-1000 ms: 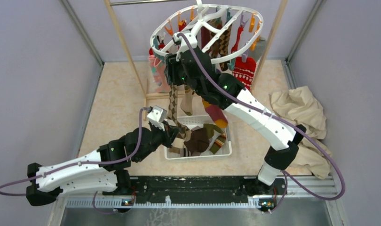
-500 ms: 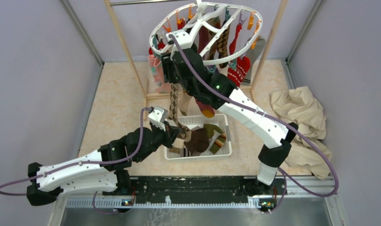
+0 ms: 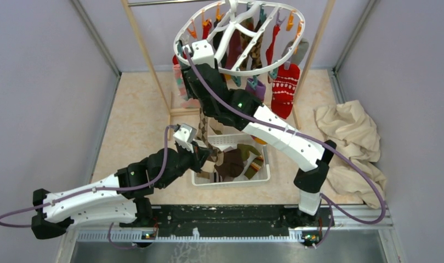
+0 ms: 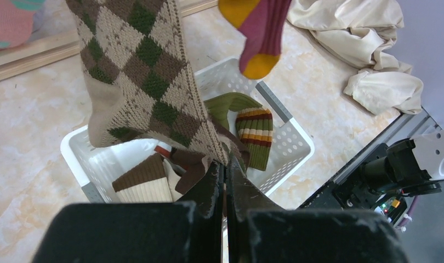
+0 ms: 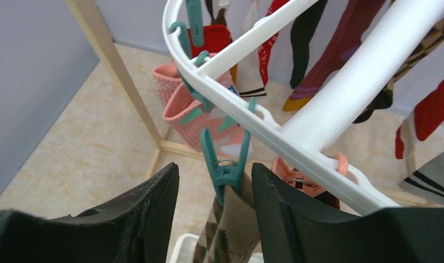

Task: Remove the socks clipped to the hanger
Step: Remove the sock from the hanger.

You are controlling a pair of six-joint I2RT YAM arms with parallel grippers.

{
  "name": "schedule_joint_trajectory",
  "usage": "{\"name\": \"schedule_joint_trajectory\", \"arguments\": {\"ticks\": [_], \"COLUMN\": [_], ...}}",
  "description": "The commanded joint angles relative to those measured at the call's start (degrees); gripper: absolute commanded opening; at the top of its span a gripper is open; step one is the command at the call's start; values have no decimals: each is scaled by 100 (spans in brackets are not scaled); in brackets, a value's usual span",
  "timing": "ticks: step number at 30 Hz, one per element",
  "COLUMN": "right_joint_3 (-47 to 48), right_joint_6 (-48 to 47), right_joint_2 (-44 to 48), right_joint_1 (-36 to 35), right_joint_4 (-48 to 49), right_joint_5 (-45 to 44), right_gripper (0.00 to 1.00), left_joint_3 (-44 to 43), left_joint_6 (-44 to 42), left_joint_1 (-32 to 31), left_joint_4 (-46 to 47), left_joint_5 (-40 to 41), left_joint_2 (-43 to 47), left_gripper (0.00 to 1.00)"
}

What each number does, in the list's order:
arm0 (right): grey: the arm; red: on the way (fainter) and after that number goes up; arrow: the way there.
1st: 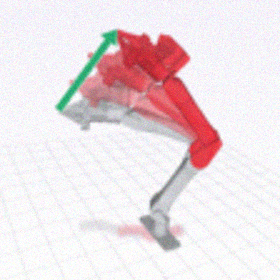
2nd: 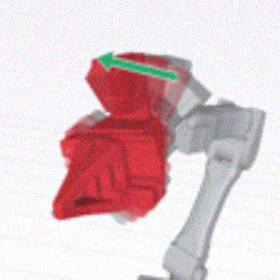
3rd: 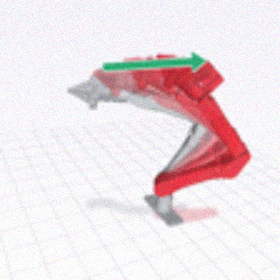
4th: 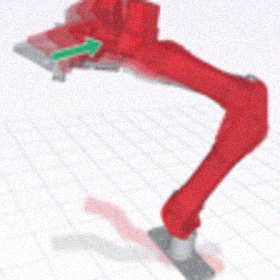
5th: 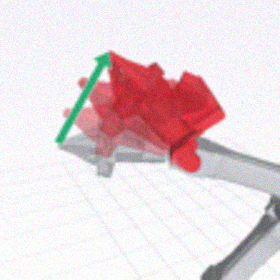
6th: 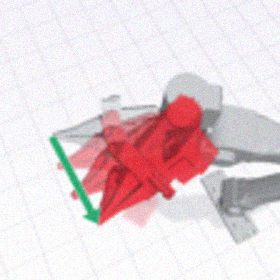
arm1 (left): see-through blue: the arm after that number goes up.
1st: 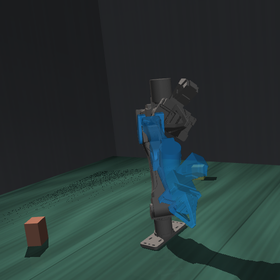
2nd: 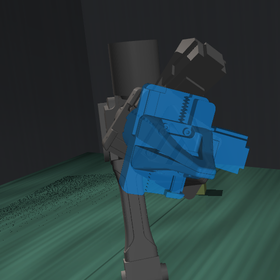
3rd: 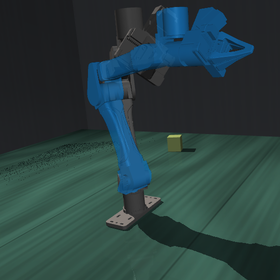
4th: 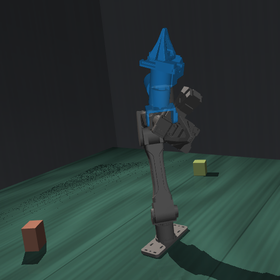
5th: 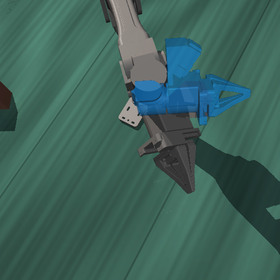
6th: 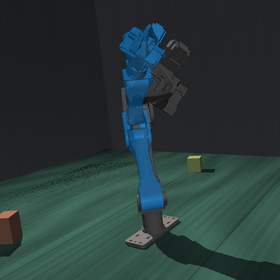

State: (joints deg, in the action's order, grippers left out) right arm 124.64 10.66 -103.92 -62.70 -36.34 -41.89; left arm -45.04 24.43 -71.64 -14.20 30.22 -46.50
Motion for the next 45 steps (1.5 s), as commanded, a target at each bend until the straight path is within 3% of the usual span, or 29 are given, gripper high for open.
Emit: {"name": "schedule_joint_trajectory", "arguments": {"ticks": [1,19,24,29,38,45], "right_joint_3": [263,220,194,150,-27,-380], "right_joint_6": [-163,-289,-335,-354,-362,-332], "right_joint_2": [-42,-96,-76,-71,10,226], "right_joint_1": [-50,-50,-50,-54,-57,-57], "right_joint_4": [294,649,771,846,908,1044], "right_joint_5": [-678,-777,-739,-672,-638,-578], "right_gripper": [53,55,48,33,19,21], "left_joint_3": [54,82,77,73,65,53], "left_joint_6": [12,25,36,45,76,50], "left_joint_1": [-43,-52,-52,-52,-52,-52], "left_joint_4": [83,93,99,86,76,200], "left_joint_5": [-110,-198,-209,-214,-218,-235], "left_joint_2": [41,20,1,-12,-29,-135], "left_gripper": [0,0,0,0,0,0]}}
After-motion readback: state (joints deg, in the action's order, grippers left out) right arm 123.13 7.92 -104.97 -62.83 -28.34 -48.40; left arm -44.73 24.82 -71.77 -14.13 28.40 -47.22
